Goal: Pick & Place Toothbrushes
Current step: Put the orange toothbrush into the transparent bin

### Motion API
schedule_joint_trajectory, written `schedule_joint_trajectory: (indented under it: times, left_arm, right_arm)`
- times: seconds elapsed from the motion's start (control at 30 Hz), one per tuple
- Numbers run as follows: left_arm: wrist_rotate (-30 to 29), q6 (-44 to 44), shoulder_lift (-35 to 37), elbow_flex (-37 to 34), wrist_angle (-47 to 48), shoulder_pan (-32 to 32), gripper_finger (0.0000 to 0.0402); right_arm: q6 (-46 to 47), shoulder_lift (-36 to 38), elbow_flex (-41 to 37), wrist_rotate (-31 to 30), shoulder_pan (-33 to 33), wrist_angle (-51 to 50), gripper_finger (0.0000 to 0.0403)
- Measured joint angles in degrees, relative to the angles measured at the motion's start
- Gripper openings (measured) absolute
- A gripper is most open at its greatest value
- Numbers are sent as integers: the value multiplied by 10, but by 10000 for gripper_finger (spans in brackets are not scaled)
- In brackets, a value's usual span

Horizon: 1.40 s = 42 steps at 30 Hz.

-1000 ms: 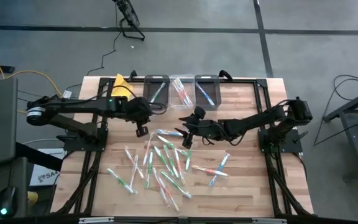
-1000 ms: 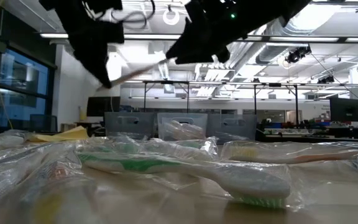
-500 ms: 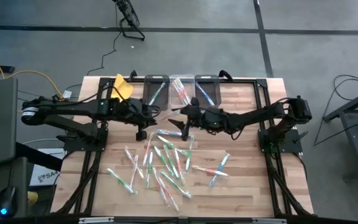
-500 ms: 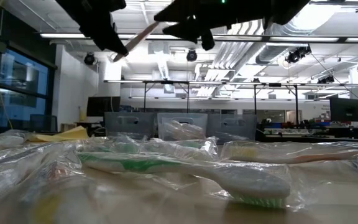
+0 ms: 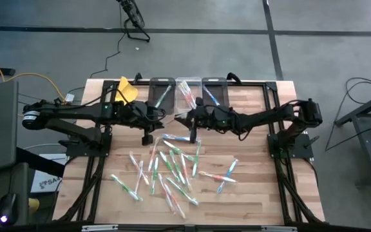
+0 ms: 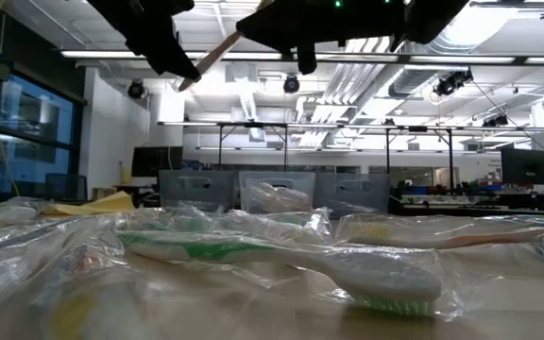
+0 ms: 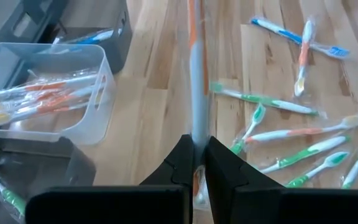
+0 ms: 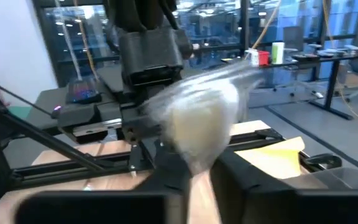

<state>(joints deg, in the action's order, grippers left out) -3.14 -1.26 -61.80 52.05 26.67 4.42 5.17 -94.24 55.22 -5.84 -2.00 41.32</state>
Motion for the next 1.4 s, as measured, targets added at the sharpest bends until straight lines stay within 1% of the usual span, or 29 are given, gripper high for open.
schedule_joint_trajectory:
  times: [0.03,0.07,0.13,0.2,0.3,0.4,0.47,0.57,0.6,0.67,0.77,0.83,0.9,0.97,1.07,1.23,1.3,1.4]
  left_arm:
    - [-1,-1,0,0,0,0,10]
    - [0,-1,0,0,0,0,11]
    - [1,0,0,0,1,0,17]
    - [0,0,0,0,1,0,33]
    - [-20,-10,0,0,1,0,74]
    - [-45,-15,0,0,1,0,126]
    - [-49,-17,0,0,3,0,163]
    - [-57,-19,1,0,17,1,210]
    - [-66,-19,2,0,23,1,222]
    - [-84,-11,3,0,32,1,239]
    - [-114,4,3,0,40,1,248]
    - [-126,10,3,0,40,1,249]
    - [-141,16,3,0,47,1,250]
    - [-155,21,3,0,49,1,250]
    - [-170,34,3,0,52,1,250]
    - [-173,55,3,0,63,1,251]
    - [-177,65,3,0,72,1,251]
    - [-178,79,3,0,80,1,251]
  right_arm:
    - [0,0,0,8,-1,1,20]
    - [-1,0,0,12,-1,1,15]
    - [-2,0,0,17,-3,1,14]
    - [-2,0,0,17,-3,-3,14]
    - [-5,1,0,9,-4,-13,9]
    - [-6,1,0,0,-4,-17,9]
    - [-6,1,0,-10,-4,-26,8]
    - [-7,16,8,-44,-10,-95,8]
    - [-7,21,23,-55,-14,-132,8]
    - [-7,36,58,-77,-25,-236,8]
    - [-1,36,141,-91,-48,-399,8]
    - [19,30,201,-81,-71,-520,8]
    - [35,19,259,-58,-101,-606,8]
    - [39,4,301,-38,-134,-681,8]
    - [40,-19,346,6,-180,-734,8]
    - [32,-71,418,89,-245,-817,8]
    - [25,-96,454,110,-262,-846,8]
    - [17,-138,525,120,-278,-909,8]
